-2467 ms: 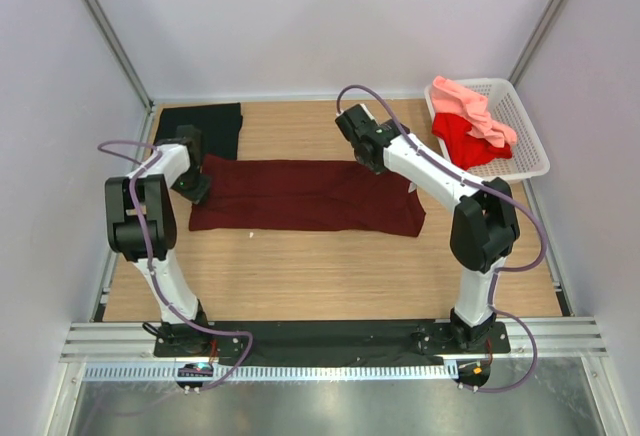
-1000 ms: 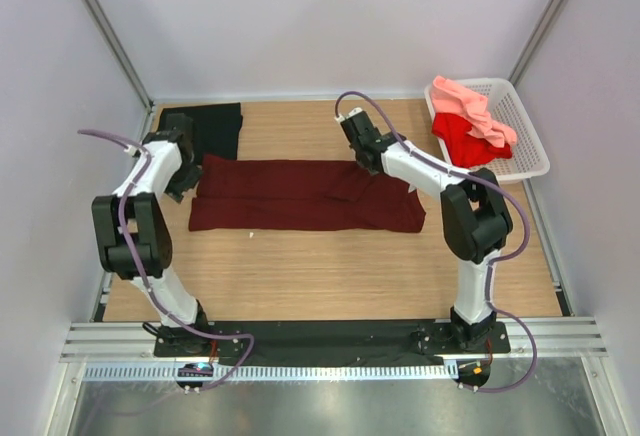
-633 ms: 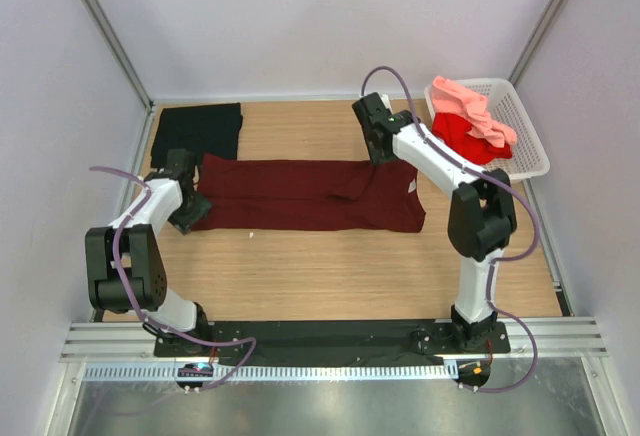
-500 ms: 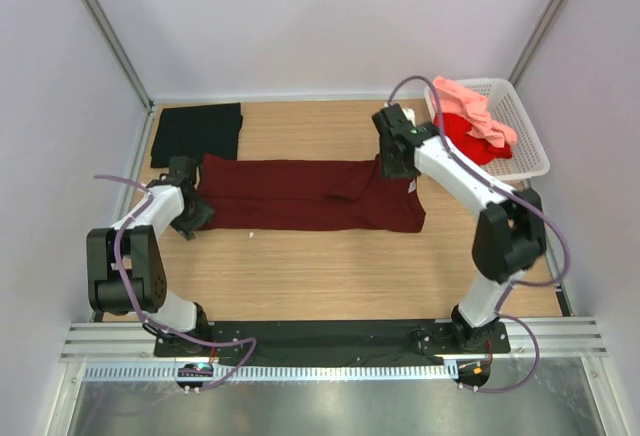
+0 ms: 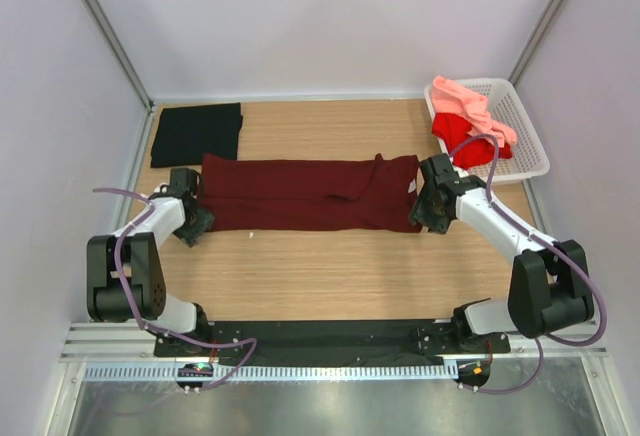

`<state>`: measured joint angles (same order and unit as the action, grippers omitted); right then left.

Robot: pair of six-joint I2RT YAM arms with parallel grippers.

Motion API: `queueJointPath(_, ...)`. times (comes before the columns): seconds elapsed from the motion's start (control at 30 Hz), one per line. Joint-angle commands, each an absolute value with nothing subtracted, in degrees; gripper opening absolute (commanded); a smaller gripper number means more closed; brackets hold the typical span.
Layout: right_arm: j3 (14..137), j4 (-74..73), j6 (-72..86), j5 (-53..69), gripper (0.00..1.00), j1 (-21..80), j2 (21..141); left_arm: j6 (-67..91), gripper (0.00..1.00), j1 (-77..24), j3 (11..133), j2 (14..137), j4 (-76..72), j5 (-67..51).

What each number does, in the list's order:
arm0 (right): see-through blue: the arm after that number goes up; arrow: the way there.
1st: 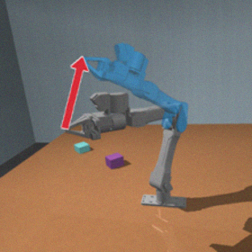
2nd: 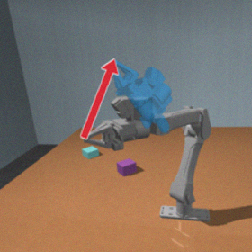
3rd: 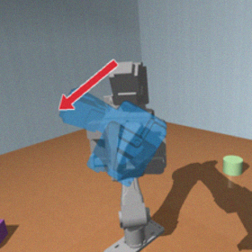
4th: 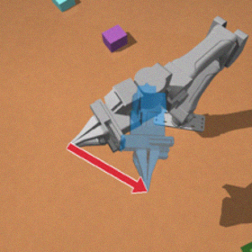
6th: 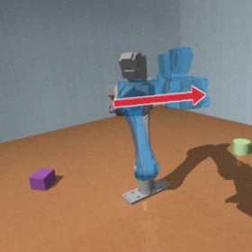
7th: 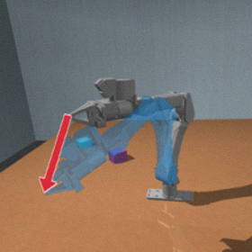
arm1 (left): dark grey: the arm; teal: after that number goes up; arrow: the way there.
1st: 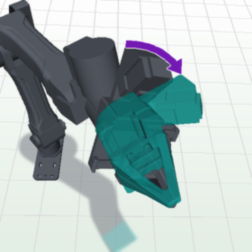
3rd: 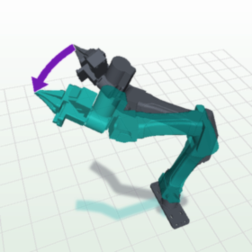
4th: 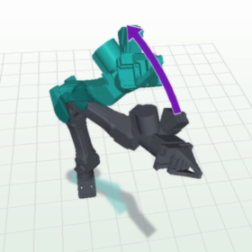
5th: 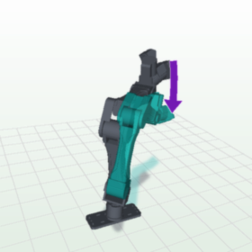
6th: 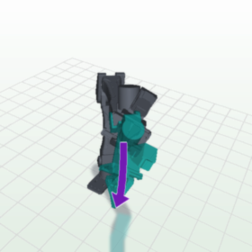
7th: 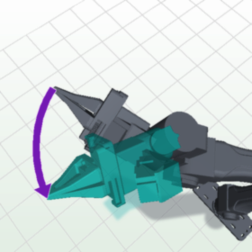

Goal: Fold and stack the t-shirts
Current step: Fold the tshirt

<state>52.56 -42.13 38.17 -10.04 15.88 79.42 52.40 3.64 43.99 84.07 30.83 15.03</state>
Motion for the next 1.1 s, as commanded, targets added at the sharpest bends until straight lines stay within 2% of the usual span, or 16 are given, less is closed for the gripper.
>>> queueJointPath(0.0, 49.67, -33.41, 45.17, -7.12, 0.5, 15.03, 76.11, 53.44, 0.5, 4.74, 44.91, 84.54, 28.48, 16.61)
queueJointPath(0.43, 42.89, -23.12, 47.38, -12.48, 0.5, 15.03, 81.21, 53.17, 0.48, 5.63, 47.02, 87.98, 28.3, 18.28)
queueJointPath(0.57, 41.84, -21.89, 46.23, -14.68, 0.48, 14.94, 82.18, 52.82, 0.4, 5.71, 48.77, 89.29, 29.0, 18.37)
queueJointPath(0.6, 41.66, -21.71, 45.97, -14.85, 0.45, 14.85, 82.44, 52.74, 0.34, 5.54, 48.95, 89.47, 29.09, 18.28)
queueJointPath(0.67, 41.14, -21.27, 45.53, -15.03, 0.38, 14.68, 83.14, 52.47, 0.27, 5.62, 49.3, 89.65, 29.7, 18.46)
queueJointPath(0.7, 41.05, -21.1, 45.09, -15.03, 0.26, 14.68, 83.32, 52.38, 0.18, 5.54, 49.74, 89.82, 30.06, 18.63)
queueJointPath(0.73, 40.96, -20.92, 44.83, -15.12, 0.19, 14.76, 83.41, 52.38, 0.14, 5.62, 50.01, 90.0, 30.58, 18.89)
queueJointPath(0.77, 40.96, -21.0, 44.65, -15.38, 0.06, 14.59, 83.32, 52.12, 0.07, 5.54, 50.27, 90.17, 31.02, 19.51)
queueJointPath(0.8, 41.04, -21.27, 44.39, -15.73, 0.02, 14.68, 83.06, 52.12, 0.04, 5.62, 50.8, 90.44, 31.55, 19.69)
queueJointPath(0.83, 41.04, -21.53, 43.69, -16.25, 0.01, 14.68, 82.8, 52.03, 0.01, 5.62, 51.15, 90.53, 31.99, 19.86)
queueJointPath(1.07, 42.54, -27.85, 39.47, -20.48, 0.01, 14.41, 77.61, 51.77, 0.0, 5.54, 54.31, 90.35, 38.32, 24.78)
